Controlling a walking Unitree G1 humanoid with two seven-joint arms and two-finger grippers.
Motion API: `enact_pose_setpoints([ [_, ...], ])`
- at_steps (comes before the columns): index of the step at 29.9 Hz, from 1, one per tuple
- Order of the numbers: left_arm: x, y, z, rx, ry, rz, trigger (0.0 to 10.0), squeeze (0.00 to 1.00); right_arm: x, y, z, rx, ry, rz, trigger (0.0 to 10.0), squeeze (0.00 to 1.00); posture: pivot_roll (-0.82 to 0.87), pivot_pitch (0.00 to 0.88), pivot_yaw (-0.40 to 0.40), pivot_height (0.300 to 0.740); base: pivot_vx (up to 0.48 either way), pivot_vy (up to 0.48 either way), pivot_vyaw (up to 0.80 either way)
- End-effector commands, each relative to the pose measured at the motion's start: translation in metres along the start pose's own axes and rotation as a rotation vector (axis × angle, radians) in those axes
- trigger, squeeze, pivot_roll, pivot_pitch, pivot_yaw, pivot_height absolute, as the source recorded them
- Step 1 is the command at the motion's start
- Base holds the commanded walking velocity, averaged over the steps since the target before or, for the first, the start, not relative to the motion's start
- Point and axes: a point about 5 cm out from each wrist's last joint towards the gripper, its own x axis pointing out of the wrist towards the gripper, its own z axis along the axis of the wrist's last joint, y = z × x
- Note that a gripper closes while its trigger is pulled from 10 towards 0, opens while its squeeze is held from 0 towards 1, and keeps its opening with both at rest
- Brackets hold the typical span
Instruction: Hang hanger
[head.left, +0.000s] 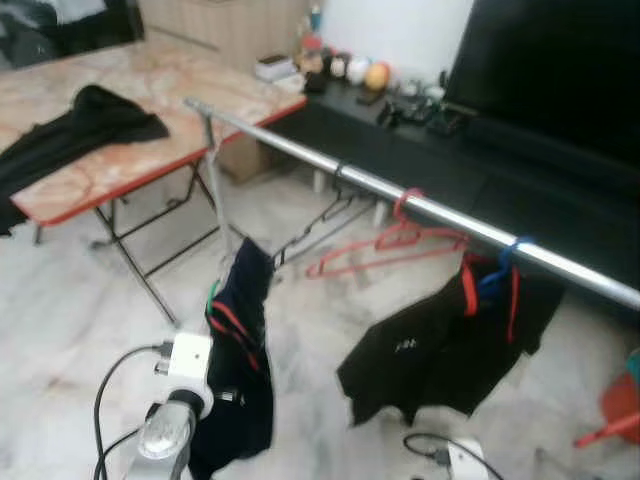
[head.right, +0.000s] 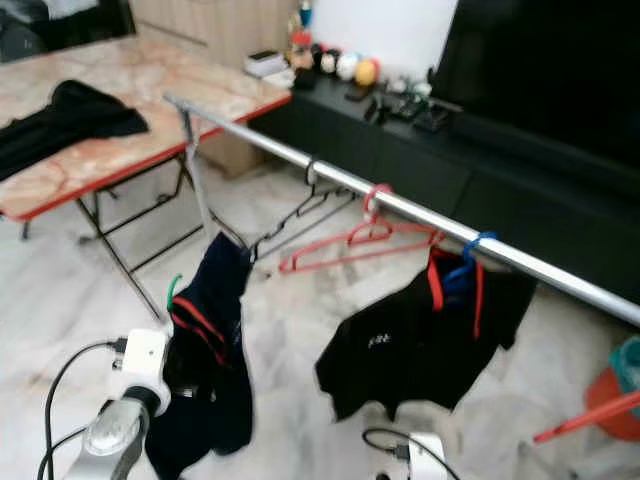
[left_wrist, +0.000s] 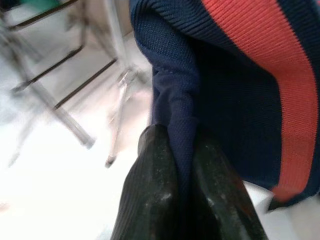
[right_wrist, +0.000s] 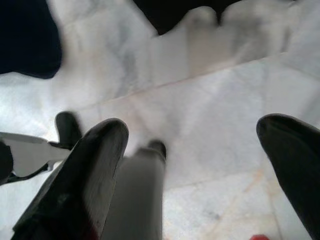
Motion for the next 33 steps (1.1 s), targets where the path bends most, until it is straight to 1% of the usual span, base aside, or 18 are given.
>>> enact_pose_setpoints([
  [1,0.0047,-0.0004,0.0066,0.003,-0.031,0.003,10.0,0.00,-0.0001,-0.0013,0.0012,0.008,-0.009,-0.009,10.0,0.00,0.02,0.000,-0.050,0.740,0.000,0.000,0.00],
  [8,0.0042,-0.0023,0.0048,-0.005,-0.025,0.010,10.0,0.00,-0.0002,-0.0020,0.0009,0.008,-0.009,-0.015,10.0,0.00,0.02,0.000,-0.054,0.740,0.000,0.000,0.00],
  [10,0.0039,-0.0027,0.0039,-0.009,-0.023,0.013,10.0,0.00,-0.0002,-0.0024,0.0006,-0.004,-0.003,-0.019,10.0,0.00,0.02,0.000,-0.054,0.740,0.000,0.000,-0.48],
  [12,0.0040,-0.0027,0.0032,-0.013,-0.022,0.016,10.0,0.00,-0.0002,-0.0023,0.0003,0.004,-0.001,-0.019,10.0,0.00,0.02,0.000,-0.054,0.740,0.000,0.000,-0.70],
  [13,0.0043,-0.0026,0.0024,-0.018,-0.016,0.022,10.0,0.00,-0.0002,-0.0025,0.0008,-0.018,0.000,-0.018,10.0,0.00,0.02,0.000,-0.054,0.740,0.000,0.000,-0.71],
  [22,0.0052,-0.0013,0.0049,-0.012,-0.027,0.025,10.0,0.00,-0.0001,-0.0010,-0.0002,-0.010,0.005,-0.011,10.0,0.00,0.03,0.000,-0.052,0.740,0.000,0.328,-0.69],
  [29,0.0059,-0.0021,0.0076,-0.008,-0.037,0.026,10.0,0.00,0.0000,-0.0007,0.0000,-0.013,0.005,-0.007,10.0,0.00,0.03,0.000,-0.052,0.740,0.000,0.000,-0.69],
  [33,0.0064,-0.0015,0.0079,-0.013,-0.038,0.029,10.0,0.00,-0.0001,-0.0010,-0.0002,-0.017,0.006,-0.007,10.0,0.00,0.03,0.000,-0.053,0.740,0.000,0.429,-0.69],
])
